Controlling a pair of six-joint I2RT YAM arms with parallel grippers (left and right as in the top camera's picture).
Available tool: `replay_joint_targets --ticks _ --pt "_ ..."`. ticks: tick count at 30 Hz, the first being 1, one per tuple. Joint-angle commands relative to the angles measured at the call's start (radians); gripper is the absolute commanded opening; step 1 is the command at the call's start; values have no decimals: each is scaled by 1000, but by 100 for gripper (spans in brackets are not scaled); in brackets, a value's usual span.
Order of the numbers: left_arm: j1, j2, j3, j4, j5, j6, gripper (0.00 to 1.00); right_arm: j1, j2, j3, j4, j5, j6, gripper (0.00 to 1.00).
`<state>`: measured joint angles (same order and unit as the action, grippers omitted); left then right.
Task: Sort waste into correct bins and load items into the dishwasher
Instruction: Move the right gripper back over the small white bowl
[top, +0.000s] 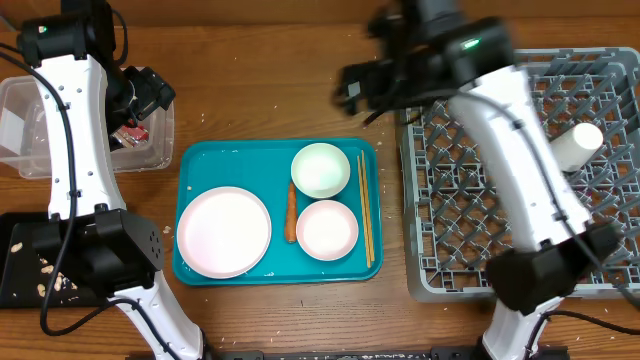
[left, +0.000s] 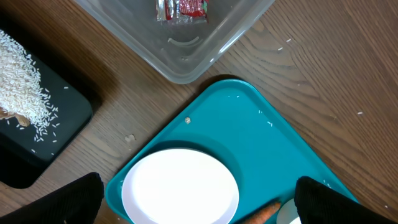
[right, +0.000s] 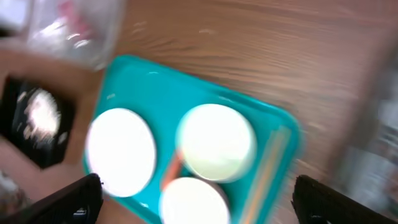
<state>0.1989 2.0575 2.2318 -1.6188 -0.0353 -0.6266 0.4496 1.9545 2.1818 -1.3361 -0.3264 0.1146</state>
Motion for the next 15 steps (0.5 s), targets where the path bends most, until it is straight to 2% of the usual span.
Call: replay_joint_targets --ticks 1,3,8,15 --pt "3 -10 23 2 -13 -9 100 84 1 -4 43 12 -14 100" --pt "3 -10 23 2 -13 -9 100 136 19 -5 62 70 16 100" --pt "3 -10 23 2 -13 -9 100 234 119 -5 83 286 208 96" --pt "3 -10 23 2 -13 -9 100 261 269 -5 87 306 251 93"
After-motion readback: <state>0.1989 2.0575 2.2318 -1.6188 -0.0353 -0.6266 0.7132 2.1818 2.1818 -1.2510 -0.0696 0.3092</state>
